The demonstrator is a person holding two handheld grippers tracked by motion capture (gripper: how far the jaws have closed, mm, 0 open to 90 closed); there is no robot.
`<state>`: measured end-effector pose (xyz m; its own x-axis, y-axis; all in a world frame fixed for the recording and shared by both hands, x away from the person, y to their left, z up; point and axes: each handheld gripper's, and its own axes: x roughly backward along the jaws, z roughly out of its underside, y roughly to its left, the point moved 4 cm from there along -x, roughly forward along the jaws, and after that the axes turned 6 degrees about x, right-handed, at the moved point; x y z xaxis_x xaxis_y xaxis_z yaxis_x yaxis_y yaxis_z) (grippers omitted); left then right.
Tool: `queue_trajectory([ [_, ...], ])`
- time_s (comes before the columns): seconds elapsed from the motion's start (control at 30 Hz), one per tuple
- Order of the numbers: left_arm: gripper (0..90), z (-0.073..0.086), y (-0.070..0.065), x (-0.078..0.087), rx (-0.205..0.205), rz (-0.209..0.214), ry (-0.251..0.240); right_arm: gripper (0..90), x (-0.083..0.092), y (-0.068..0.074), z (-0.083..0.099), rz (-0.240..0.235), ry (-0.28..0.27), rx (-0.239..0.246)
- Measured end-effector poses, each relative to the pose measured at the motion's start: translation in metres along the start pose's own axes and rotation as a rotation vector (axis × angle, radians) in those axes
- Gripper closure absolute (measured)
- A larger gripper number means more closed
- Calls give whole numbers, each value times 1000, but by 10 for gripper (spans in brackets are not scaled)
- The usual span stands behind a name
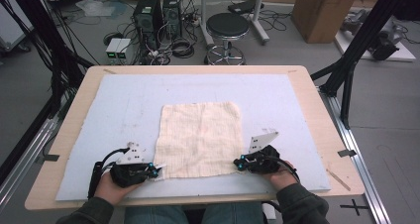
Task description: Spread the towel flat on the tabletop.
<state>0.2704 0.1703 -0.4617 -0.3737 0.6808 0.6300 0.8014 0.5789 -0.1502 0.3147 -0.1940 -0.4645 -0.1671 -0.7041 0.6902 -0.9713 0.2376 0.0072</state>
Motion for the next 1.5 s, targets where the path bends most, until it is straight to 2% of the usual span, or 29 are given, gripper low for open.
queue_trajectory([
  [0.07, 890, 0, -4, 1, 2, 12, -7, 873, 2, 3, 0, -9, -10, 6],
  [0.17, 890, 2, -7, 4, -5, 2, 4, 873, 5, 8, -1, -13, -13, 9],
  [0.27, 890, 3, -6, 8, 2, -8, -6, 873, 6, 11, 0, -22, -15, 21],
  [0.37, 890, 3, -5, 16, 25, -11, -34, 873, 10, 13, 1, -21, -25, 9],
  [0.43, 890, 4, -6, 19, 25, -9, -43, 873, 14, 14, 3, -24, -37, 1],
  [0.53, 891, 6, -10, 20, 14, -4, -33, 874, 17, 17, 5, -35, -40, 2],
  [0.67, 889, 10, -15, 19, 13, 26, -8, 869, 14, 23, 9, -52, -7, 8],
  [0.7, 885, 11, -16, 19, 9, 34, -3, 835, 14, 23, 10, -62, -7, 4],
  [0.8, 743, 10, -15, 19, 26, 32, -19, 776, 16, 21, 10, -63, -26, -20],
  [1.0, 623, 5, -7, 20, 47, 15, -68, 658, 20, 12, 6, -24, -80, -60],
  [1.07, 601, 2, -4, 20, 48, 9, -87, 627, 19, 8, 6, -1, -91, -67],
  [1.3, 565, -10, 7, 13, 70, -5, -126, 538, 20, -3, 3, 34, -119, -116],
  [1.5, 557, -11, 10, 14, 70, -17, -141, 459, 18, -10, 0, 56, -156, -150],
])
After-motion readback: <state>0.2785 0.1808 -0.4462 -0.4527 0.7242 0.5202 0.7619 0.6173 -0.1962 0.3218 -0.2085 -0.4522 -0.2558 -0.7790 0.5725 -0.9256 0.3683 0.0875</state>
